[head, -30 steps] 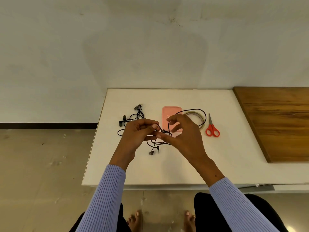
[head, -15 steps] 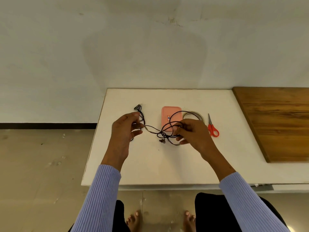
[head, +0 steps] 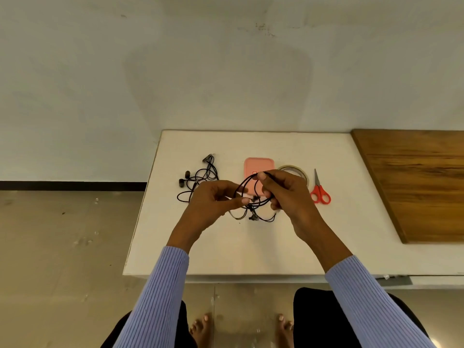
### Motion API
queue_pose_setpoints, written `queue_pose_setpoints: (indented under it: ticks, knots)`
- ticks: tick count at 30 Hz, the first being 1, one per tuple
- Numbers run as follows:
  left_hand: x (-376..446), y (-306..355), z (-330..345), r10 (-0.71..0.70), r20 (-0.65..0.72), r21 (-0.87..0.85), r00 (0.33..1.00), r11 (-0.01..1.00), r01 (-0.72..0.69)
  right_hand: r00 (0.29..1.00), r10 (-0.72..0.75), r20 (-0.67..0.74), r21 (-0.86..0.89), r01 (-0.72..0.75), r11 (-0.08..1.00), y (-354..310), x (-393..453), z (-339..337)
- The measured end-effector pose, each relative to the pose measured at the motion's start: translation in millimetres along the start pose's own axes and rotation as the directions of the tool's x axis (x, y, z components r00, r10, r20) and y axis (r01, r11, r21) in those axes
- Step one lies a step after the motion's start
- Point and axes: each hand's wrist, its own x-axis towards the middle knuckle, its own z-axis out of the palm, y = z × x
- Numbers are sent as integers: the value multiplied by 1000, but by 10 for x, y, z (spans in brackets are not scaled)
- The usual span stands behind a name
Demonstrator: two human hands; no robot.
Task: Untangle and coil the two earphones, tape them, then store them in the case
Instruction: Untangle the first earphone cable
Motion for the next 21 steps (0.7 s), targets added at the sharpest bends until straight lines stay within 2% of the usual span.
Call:
queue_pose_setpoints:
  ticks: [2,5,6,10,13,16,21]
  knots:
    - [6,-4,-23,-4,-35,-2,999,1000,3,999,-42,-24,-60,40,997,0,11,-18]
    - [11,-29,-67,-14,-119,-15,993,1000,13,979,-185,-86,-380,140,915,54,35,-103]
    - [16,-46,-72,-15,-151,4,988,1000,16,974,-205,-97,-421,146,895,75,35,-127]
    - [31,-67,-99,-28,-227,2,973,1000,29,990,-88,-106,-233,62,970,64,17,-160]
    - [3,-35,-147,-12,-262,-71,965,997,-6,987,-48,-151,-170,22,985,-8,29,-222]
    - [-3,-24,-198,-52,-313,-194,948,981,-10,982,6,-187,-30,-12,999,-72,20,-282]
    - [-23,-17,-272,-110,-369,-283,923,959,0,961,-32,-273,-69,14,998,-116,-19,-404]
